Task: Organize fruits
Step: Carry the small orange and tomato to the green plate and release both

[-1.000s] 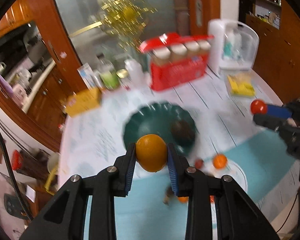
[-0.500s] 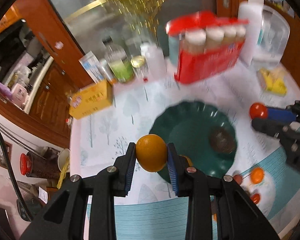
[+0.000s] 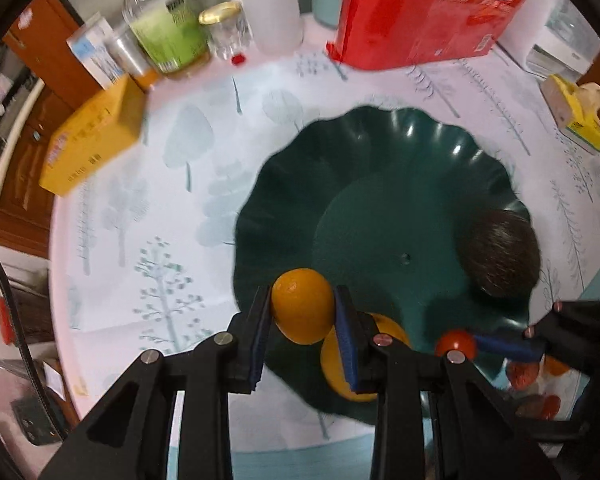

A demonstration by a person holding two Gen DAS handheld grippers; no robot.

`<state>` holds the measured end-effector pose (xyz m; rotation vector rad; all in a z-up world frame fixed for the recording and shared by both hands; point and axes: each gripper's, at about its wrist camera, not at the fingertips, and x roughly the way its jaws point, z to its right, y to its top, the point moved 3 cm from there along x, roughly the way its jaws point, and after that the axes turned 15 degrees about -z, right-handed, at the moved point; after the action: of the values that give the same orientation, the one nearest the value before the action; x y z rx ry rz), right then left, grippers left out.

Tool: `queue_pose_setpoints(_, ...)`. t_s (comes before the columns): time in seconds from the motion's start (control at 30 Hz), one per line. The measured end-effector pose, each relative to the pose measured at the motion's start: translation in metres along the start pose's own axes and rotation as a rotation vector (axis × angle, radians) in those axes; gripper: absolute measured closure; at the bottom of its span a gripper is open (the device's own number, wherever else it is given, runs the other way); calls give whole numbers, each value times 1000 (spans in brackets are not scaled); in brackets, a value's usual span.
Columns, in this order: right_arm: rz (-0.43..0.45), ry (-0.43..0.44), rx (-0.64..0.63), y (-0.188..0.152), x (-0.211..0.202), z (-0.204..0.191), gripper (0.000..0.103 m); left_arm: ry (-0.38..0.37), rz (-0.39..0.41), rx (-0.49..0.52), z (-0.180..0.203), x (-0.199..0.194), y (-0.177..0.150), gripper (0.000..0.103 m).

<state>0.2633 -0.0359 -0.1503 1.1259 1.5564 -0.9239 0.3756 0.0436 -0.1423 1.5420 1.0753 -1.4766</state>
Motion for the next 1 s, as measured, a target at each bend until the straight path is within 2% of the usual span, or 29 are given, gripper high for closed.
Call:
queue_pose_setpoints(0.13, -14, -12, 11, 5, 15, 5, 77, -11, -37, -8, -2, 29, 4, 74)
queue_pose_setpoints(0.23, -16, -2, 34, 6, 21, 11, 77, -21, -30, -15, -4, 35, 3, 73)
queue_pose_setpoints(0.4, -6, 45, 69, 7, 14, 19, 65, -18, 0, -39, -7, 33, -2, 53)
queue_pose_setpoints(0.8, 52, 49, 53, -12, -19, 16, 64, -13, 78, -59, -5, -12, -31, 52)
queue_pose_setpoints(1.0, 81, 32, 35, -30, -38, 6, 64, -2, 110, -81, -5, -42, -62, 52)
